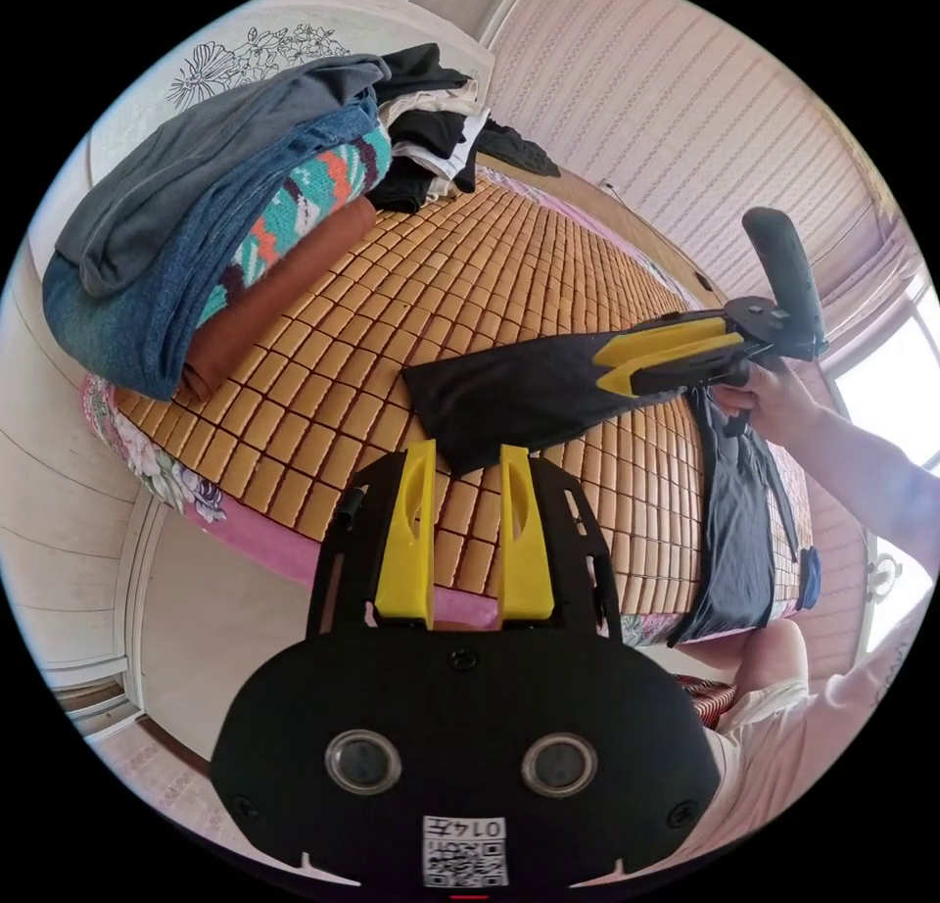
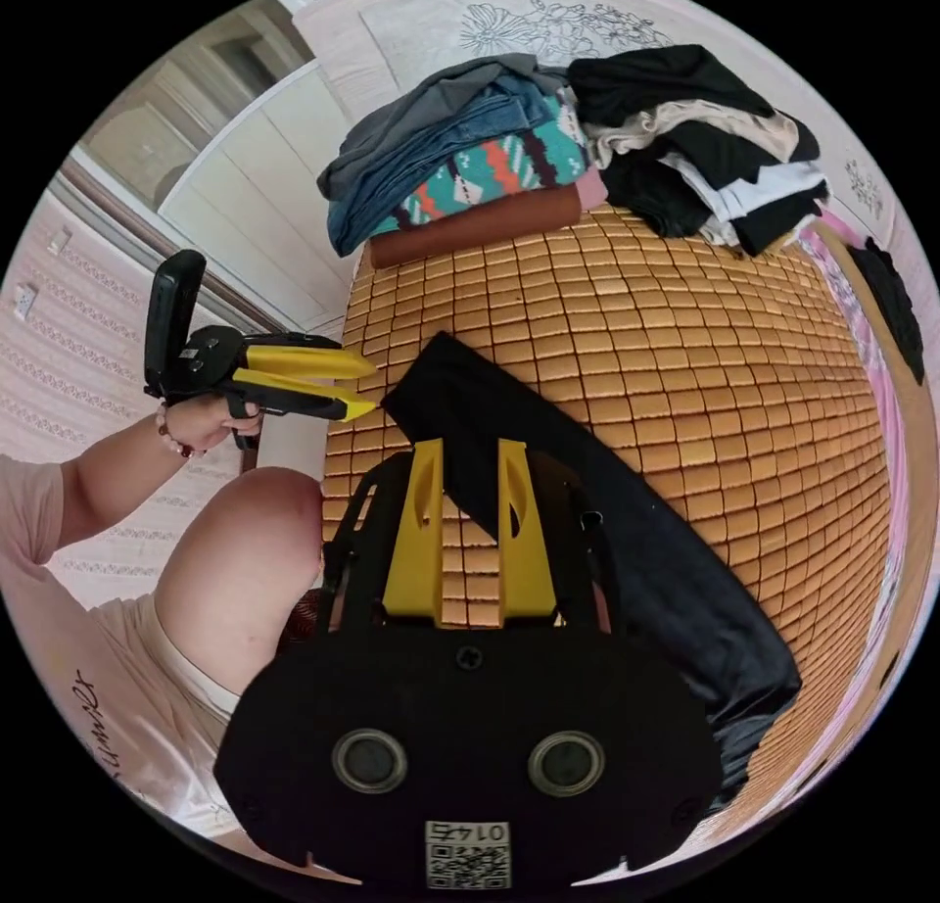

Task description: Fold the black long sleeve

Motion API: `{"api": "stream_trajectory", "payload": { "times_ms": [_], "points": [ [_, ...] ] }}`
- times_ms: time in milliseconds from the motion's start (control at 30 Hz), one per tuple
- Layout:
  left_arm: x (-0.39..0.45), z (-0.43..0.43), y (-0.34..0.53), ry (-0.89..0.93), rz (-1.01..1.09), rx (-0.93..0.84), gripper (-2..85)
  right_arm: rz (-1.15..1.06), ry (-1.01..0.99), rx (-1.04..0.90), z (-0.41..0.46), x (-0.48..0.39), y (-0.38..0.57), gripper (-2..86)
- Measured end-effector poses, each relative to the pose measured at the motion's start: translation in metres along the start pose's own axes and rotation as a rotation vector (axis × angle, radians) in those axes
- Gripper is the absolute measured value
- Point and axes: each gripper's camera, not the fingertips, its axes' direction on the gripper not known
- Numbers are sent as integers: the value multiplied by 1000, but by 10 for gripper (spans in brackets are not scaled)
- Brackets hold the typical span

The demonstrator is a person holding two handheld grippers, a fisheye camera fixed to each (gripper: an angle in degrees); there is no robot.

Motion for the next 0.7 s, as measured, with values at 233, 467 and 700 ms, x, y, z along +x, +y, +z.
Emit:
{"api": "stream_trajectory", "payload": {
  "times_ms": [233, 467, 700],
  "points": [
    [-1, 22, -3, 12, -26, -31, 100, -109, 103, -48, 35, -40, -48, 95],
    [1, 33, 2, 17, -31, -30, 69, -152, 171, -132, 59, -67, -53, 73],
    [20, 38, 1, -11, 18, -48, -1, -126, 107, -151, 35, -71, -35, -3]
  ]
}}
